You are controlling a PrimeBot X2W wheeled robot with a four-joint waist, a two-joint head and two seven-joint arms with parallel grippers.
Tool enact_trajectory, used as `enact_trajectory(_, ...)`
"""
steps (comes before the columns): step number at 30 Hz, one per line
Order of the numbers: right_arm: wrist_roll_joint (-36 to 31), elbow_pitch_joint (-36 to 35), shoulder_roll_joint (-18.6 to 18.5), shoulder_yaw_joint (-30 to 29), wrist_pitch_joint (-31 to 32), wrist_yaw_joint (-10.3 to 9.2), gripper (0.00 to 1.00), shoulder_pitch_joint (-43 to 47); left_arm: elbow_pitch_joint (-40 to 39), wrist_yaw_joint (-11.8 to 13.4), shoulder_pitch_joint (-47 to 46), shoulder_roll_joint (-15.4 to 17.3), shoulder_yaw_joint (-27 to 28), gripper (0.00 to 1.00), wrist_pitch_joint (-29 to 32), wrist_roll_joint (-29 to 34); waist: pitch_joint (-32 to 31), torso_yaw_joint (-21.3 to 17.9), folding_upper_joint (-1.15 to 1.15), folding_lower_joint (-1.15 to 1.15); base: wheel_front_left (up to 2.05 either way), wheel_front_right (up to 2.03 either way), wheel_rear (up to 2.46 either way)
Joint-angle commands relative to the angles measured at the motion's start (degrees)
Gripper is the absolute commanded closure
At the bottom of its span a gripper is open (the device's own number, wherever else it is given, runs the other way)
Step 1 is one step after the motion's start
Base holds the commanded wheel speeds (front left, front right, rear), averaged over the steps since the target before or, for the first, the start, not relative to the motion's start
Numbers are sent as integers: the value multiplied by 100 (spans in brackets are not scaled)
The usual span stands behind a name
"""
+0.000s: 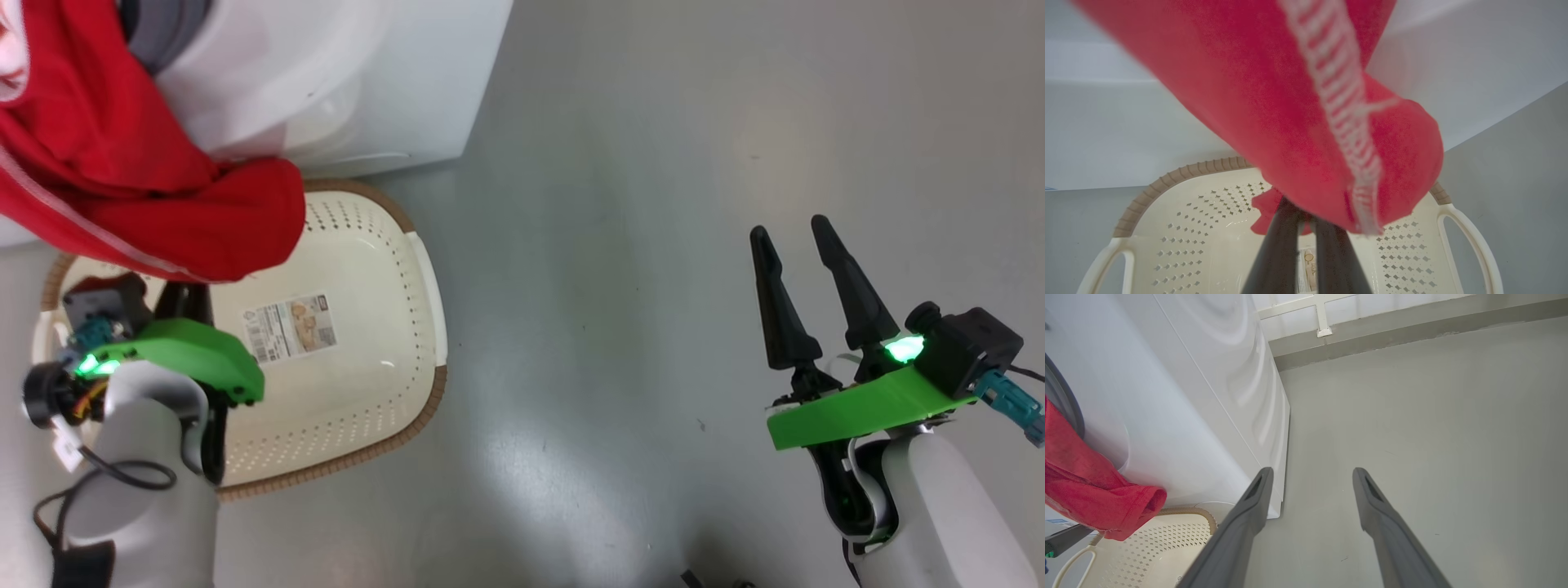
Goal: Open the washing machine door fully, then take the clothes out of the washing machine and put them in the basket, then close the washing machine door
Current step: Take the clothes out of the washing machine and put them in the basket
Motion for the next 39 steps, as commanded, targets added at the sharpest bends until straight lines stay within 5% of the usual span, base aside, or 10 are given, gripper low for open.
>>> enact_trajectory(1,74,-137,1,142,-37,37,0,-13,-7,50,-16,213,153,98,-46,75,116,-49,0,0,0,0,0)
enact_trajectory(6,105,-152,2,117,-37,37,0,-82,18,79,-157,244,246,79,-46,78,161,-77,0,0,0,0,0)
enact_trajectory(8,98,-151,2,91,-37,37,0,-84,11,84,-152,241,276,59,-46,86,144,-68,0,0,0,0,0)
enact_trajectory(10,91,-147,2,78,-37,37,0,-81,-2,89,-143,234,291,55,-46,87,130,-58,0,0,0,0,0)
enact_trajectory(13,55,-133,2,33,-37,37,0,-57,-96,101,-67,180,336,12,-46,83,50,-10,0,0,0,0,0)
enact_trajectory(15,30,-127,2,9,-37,37,0,-37,-163,84,4,146,361,0,-46,76,-13,32,0,0,0,0,0)
enact_trajectory(39,-225,-25,-206,-89,-37,37,0,345,-2310,-141,1401,-89,21,0,-46,-424,-926,624,0,0,0,0,0)
